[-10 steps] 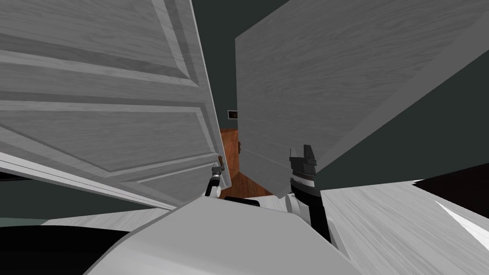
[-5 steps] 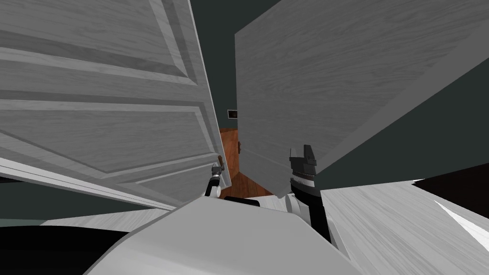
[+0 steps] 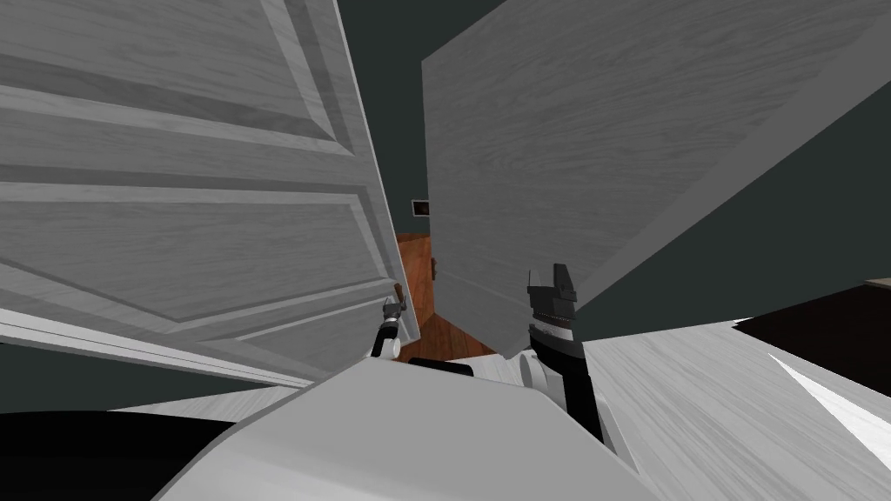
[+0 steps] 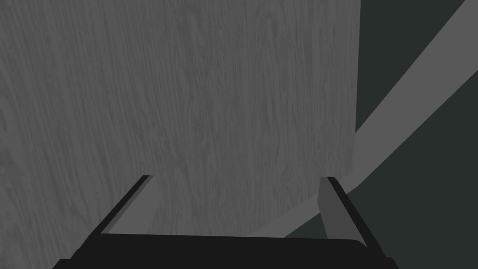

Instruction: Push the door open

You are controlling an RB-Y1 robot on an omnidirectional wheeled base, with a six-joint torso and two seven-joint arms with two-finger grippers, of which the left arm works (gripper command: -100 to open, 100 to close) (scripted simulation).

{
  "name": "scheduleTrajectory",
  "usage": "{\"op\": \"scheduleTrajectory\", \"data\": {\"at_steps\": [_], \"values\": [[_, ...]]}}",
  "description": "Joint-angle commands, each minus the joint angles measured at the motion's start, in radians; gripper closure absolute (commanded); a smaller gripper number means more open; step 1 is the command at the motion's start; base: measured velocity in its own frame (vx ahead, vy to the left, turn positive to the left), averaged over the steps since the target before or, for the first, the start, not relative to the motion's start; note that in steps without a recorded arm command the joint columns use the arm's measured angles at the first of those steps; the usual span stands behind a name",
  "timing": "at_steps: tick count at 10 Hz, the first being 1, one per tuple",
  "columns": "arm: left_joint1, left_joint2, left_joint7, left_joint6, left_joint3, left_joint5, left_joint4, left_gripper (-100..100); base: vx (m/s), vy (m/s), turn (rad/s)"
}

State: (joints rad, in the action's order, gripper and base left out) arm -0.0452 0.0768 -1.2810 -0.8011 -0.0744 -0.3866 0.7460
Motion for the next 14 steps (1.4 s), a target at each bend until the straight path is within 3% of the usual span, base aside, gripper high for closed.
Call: {"op": "scheduleTrajectory", "data": {"at_steps": [1,3,5,7,8,10,11,14], "values": [[0.003,0.022,0.005,-0.025,-0.050,-0.016,-0.027,100,0.024,-0.006,-0.144],[0.003,0.022,0.005,-0.025,-0.058,-0.016,-0.027,100,0.020,0.003,-0.034],[0.001,0.025,0.007,-0.026,-0.089,-0.023,-0.031,100,0.030,-0.007,-0.111],[0.001,0.025,0.007,-0.026,-0.089,-0.023,-0.031,100,0.010,0.000,0.015],[0.000,0.027,0.009,-0.028,-0.116,-0.029,-0.035,100,0.023,-0.008,-0.147],[0.000,0.027,0.009,-0.028,-0.121,-0.029,-0.035,100,0.022,0.001,-0.023],[-0.002,0.029,0.011,-0.029,-0.146,-0.036,-0.039,100,0.019,-0.008,-0.135],[-0.002,0.029,0.011,-0.029,-0.152,-0.036,-0.039,100,0.015,0.000,-0.028]]}}
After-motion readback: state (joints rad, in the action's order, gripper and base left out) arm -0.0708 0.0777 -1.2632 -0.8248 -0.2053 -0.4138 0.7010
